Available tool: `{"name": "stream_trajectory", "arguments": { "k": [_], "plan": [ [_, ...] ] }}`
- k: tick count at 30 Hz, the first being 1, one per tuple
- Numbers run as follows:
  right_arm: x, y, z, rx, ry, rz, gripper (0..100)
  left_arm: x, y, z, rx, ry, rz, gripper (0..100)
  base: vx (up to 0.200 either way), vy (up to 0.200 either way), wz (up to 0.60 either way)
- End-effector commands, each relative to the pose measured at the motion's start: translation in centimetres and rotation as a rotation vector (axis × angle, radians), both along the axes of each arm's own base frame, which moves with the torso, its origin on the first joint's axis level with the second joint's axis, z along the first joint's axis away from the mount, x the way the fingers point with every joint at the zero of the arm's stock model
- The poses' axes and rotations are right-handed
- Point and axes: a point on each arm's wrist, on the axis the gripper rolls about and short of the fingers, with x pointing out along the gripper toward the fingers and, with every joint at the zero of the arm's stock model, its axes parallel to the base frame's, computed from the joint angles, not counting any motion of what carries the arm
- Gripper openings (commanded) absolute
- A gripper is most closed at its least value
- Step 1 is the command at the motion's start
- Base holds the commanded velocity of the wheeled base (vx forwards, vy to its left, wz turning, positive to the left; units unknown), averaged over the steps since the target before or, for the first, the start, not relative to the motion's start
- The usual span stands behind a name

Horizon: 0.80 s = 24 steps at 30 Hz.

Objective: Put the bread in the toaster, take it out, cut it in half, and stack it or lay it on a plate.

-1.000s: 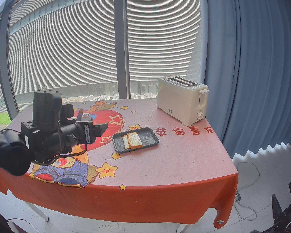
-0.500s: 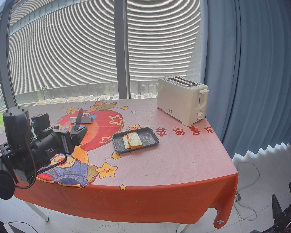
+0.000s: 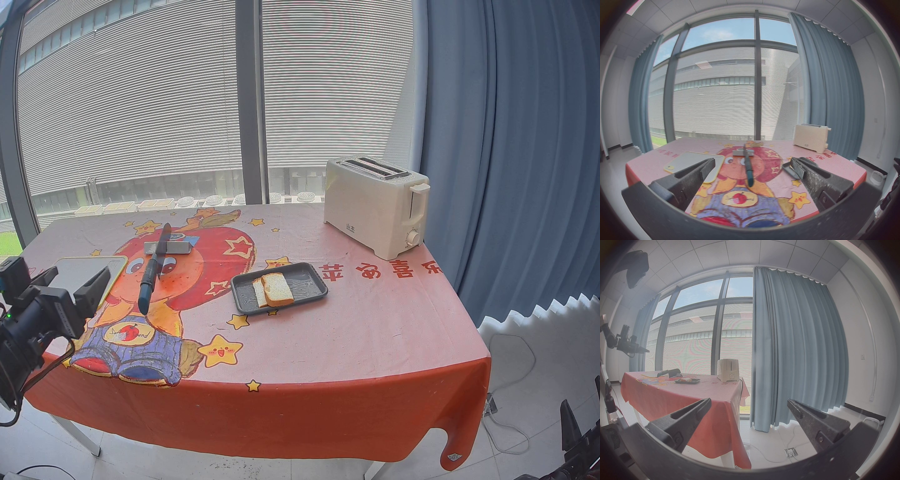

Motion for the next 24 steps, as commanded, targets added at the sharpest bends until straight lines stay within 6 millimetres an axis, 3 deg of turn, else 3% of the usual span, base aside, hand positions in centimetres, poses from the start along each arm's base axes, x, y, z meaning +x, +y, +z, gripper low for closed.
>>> {"name": "stream_trajectory", "arguments": {
  "k": [1,10,24],
  "plan": [
    [0.0,0.0,-0.5,-0.001,0.001,0.001,100,-3.1,1.8,-0.2,0.006,-0.071,0.075,100,0.000,0.000,0.00],
    [0.0,0.0,-0.5,-0.001,0.001,-0.001,100,-5.8,2.5,-1.4,0.000,-0.108,0.144,100,0.000,0.000,0.00],
    [0.0,0.0,-0.5,-0.001,0.001,0.001,100,-10.3,3.6,-6.1,-0.014,-0.134,0.208,100,0.000,0.000,0.00]
  ]
}}
